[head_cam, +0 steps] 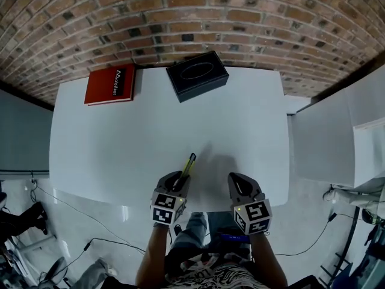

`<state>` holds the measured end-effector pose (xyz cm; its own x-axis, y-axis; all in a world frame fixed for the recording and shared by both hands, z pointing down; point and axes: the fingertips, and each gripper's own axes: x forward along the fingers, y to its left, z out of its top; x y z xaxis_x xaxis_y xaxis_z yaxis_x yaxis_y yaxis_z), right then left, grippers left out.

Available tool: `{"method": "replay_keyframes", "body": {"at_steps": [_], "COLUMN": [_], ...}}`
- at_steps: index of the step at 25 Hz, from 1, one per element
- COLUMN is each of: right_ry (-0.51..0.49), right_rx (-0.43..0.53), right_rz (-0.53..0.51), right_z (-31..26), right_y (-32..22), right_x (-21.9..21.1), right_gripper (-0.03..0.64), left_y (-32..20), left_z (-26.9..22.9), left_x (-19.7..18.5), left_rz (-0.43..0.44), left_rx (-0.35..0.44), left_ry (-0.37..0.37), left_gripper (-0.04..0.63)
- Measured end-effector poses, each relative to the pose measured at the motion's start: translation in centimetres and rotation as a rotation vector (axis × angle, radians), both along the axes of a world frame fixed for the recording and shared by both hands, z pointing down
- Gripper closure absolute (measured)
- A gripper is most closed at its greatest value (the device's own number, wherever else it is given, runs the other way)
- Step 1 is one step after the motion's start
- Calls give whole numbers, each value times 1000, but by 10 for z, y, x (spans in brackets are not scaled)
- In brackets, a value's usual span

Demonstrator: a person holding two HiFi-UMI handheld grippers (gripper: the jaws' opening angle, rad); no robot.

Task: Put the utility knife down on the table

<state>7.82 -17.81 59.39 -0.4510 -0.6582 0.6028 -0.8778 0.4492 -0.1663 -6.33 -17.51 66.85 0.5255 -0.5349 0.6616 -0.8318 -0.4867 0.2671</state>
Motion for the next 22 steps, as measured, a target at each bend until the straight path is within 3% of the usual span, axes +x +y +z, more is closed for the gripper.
{"method": "replay_keyframes", "body": {"at_steps": [22], "right_ry": [-4], "right_rx": [-13], "right_rz": [-23], "right_z": [2], "right_y": [-9], "right_x": [-4], "right_gripper": [610], "left_y": [9], "left_z": [43], "left_x": [4], "left_rz": [108], "left_rx": [-71], "left_ry": [-147], "left_gripper": [472]}}
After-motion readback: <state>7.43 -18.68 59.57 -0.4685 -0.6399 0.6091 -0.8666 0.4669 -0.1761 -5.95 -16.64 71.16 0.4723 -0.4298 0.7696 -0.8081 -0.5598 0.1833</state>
